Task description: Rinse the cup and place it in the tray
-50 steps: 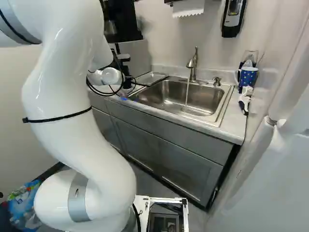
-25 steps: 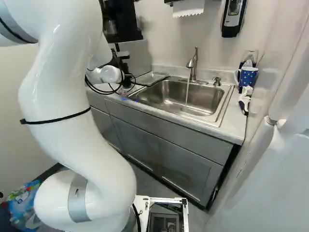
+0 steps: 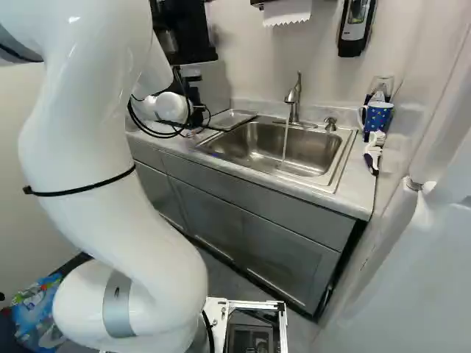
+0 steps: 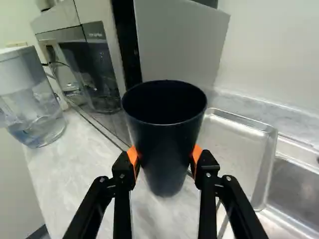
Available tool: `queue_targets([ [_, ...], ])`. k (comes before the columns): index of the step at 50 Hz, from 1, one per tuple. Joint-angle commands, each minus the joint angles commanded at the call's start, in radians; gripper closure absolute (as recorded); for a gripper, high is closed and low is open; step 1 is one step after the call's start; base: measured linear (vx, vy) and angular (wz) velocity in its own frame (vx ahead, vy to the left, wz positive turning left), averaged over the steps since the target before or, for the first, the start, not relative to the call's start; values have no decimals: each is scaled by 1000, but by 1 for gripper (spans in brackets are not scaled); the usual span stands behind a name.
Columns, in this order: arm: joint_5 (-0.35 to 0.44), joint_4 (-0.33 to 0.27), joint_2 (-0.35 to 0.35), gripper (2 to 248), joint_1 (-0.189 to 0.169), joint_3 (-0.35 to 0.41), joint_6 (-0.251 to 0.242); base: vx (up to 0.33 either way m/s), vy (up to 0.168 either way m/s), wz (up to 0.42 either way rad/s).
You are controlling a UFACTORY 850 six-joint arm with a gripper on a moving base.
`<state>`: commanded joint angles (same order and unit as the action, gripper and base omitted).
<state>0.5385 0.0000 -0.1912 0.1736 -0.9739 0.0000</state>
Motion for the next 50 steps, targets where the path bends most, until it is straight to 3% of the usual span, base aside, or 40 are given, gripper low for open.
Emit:
queue_targets([
  [50, 0, 0, 48, 129, -135, 20, 0, 0, 0, 0],
])
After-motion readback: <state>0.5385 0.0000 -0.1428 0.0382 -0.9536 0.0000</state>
